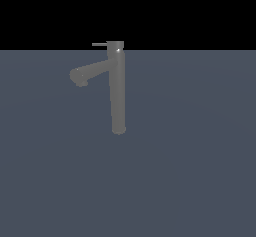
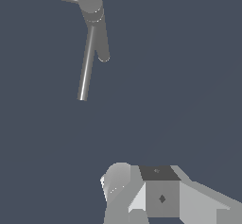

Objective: Turn on the faucet by rotating a designated handle.

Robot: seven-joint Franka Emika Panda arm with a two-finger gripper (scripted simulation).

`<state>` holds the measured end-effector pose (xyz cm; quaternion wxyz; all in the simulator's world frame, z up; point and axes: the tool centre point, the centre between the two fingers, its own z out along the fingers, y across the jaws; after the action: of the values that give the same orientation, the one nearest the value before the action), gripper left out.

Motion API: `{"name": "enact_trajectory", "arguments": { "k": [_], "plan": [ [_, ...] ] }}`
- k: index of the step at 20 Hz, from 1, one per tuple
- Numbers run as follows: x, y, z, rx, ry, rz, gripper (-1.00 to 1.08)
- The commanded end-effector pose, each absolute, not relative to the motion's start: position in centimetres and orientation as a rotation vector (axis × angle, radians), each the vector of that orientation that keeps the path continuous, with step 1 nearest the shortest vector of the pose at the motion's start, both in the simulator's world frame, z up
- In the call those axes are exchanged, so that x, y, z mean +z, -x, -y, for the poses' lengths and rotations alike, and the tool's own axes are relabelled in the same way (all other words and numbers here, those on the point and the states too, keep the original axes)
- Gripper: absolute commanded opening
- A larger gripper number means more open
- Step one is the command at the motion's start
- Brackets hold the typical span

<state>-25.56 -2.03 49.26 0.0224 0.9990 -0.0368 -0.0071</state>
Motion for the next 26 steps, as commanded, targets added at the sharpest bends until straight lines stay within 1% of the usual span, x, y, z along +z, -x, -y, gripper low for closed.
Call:
{"name": "enact_trajectory", "arguments": {
  "k": [1, 7, 13, 19, 26],
  "plan": [
    [49.4, 25.7, 2.3, -0.020, -3.092, 0.126, -1.00],
    [49.3, 24.9, 2.1, -0.020, -3.091, 0.128, -1.00],
    [48.9, 22.6, 1.8, -0.017, -3.085, 0.146, -1.00],
    [48.0, 18.8, 1.0, -0.012, -3.078, 0.175, -1.00],
    [45.8, 12.9, -0.4, -0.006, -3.073, 0.214, -1.00]
  ]
}}
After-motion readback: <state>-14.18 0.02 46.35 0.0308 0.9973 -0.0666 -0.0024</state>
